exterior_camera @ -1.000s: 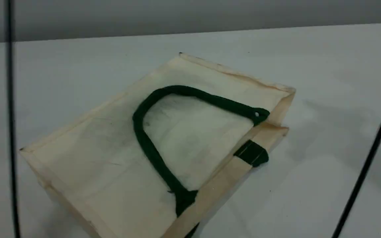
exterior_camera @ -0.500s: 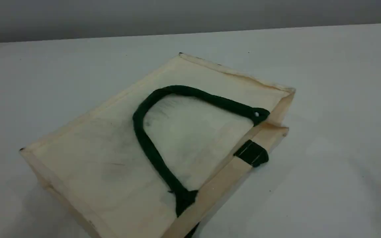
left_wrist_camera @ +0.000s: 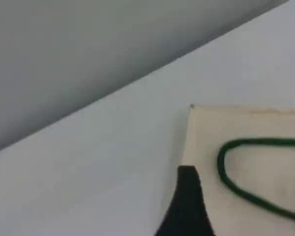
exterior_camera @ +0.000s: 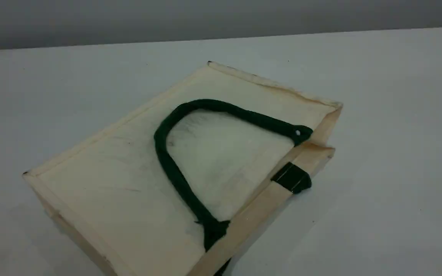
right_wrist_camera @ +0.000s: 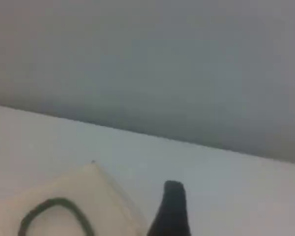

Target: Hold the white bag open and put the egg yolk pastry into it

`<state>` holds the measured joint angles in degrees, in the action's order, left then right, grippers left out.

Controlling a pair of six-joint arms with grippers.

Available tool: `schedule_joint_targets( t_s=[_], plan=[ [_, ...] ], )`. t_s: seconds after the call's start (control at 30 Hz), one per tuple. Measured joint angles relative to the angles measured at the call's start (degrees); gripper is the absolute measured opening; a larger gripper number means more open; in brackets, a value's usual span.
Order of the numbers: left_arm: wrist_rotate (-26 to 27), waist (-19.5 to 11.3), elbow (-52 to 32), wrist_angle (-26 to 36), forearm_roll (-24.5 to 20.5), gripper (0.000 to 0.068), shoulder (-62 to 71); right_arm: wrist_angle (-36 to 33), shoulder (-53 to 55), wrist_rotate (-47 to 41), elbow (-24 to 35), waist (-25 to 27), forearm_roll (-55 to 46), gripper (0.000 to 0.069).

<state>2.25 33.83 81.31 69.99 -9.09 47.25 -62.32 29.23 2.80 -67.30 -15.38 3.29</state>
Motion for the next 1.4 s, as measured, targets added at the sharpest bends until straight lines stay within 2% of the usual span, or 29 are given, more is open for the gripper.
schedule_joint_targets(
  t_s=[0.23,0.4,0.77,1.0,1.4],
  plan=[
    [-0.15,0.0,-13.61,0.01,0.08,0.0526,-14.45,-5.99,-6.7,0.18,0.47,0.0,3.51,0.0582],
    [-1.08,0.0,-22.34,0.01,0.45,0.0526,-22.38,-7.63,-10.41,0.24,4.45,0.0,4.88,0.0582],
    [-3.17,0.0,-40.39,-0.09,0.4,0.0526,-33.16,-7.35,-16.46,1.11,24.7,-0.01,4.04,0.0582],
    [-4.73,0.0,-46.35,-0.15,0.45,0.0526,-33.68,-2.33,-16.55,2.34,35.97,-0.06,3.53,0.0582],
    [-6.07,0.0,-50.14,-0.53,0.39,0.0526,-33.68,1.29,-16.55,2.89,38.3,-0.06,4.02,0.0582]
  ],
)
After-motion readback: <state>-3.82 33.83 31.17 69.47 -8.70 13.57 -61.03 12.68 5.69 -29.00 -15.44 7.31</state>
